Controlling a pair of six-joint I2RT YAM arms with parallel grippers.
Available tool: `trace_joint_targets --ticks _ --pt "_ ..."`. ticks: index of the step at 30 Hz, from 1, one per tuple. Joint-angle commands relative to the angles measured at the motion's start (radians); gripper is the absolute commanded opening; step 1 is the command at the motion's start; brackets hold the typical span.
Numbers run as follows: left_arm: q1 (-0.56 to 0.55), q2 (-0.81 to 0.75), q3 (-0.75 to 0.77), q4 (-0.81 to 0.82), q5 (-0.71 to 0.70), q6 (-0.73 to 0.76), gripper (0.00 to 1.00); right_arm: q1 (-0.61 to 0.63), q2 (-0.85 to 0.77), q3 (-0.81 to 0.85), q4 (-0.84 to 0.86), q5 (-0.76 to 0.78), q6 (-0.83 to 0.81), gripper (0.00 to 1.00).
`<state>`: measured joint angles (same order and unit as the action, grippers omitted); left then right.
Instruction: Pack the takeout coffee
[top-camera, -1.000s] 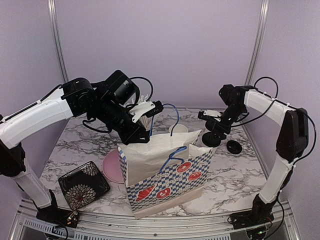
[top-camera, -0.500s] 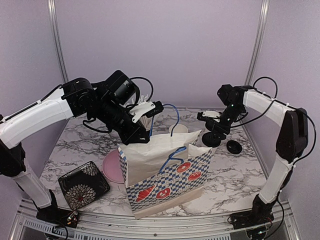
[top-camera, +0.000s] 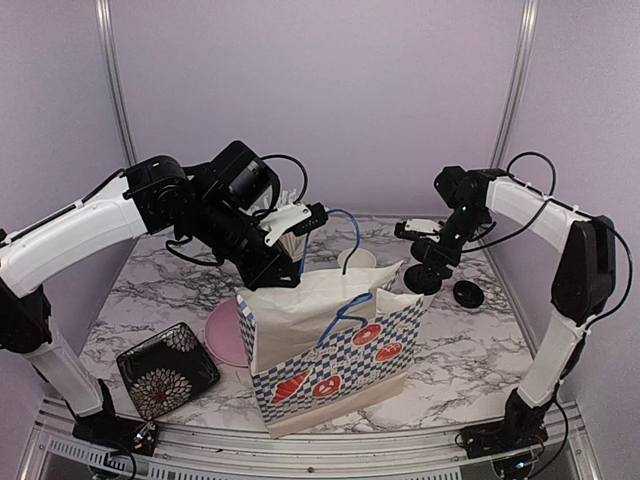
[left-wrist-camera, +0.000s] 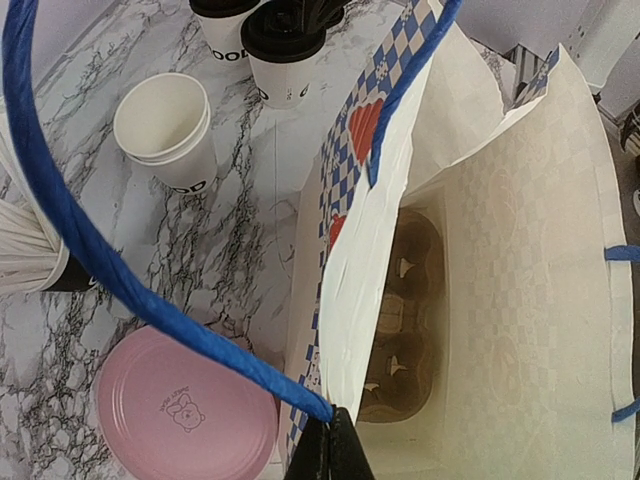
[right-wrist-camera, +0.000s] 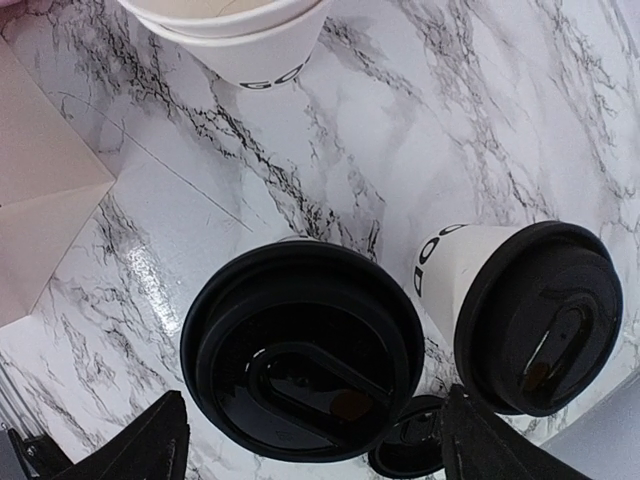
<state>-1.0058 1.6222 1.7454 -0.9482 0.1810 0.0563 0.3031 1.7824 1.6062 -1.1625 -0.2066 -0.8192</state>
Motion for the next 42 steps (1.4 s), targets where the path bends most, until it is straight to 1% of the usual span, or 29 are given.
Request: trace_joint_targets --ticks 1,11,23,29,33,37,42 --pt "0.006 0.018 -0.011 -0.047 0.010 0.015 0.00 0.011 0.028 0.063 -0.016 0.004 0.009 0.84" --pt "0.006 0.015 -0.019 -0.048 0.011 0.016 0.00 0.028 0.069 0.038 -0.043 0.025 0.006 0.83" --pt "0.006 0.037 -0.015 -0.047 0.027 0.022 0.00 0.045 0.059 0.010 -0.048 0.061 0.019 0.67" --pt "0.006 0.092 0.061 -0.026 0.031 0.039 0.00 0.045 -0.050 0.008 -0.044 0.043 0.032 0.63" --pt "0.006 0.150 0.136 0.023 0.069 0.048 0.00 0.035 -0.152 0.073 -0.042 0.002 0.063 0.63" --pt "0.006 0.216 0.222 0.041 0.090 0.063 0.00 0.028 -0.221 0.207 -0.042 -0.020 0.094 0.63" --pt "0.006 0.282 0.310 0.042 0.081 0.109 0.00 0.018 -0.299 0.294 0.043 -0.040 0.103 0.62"
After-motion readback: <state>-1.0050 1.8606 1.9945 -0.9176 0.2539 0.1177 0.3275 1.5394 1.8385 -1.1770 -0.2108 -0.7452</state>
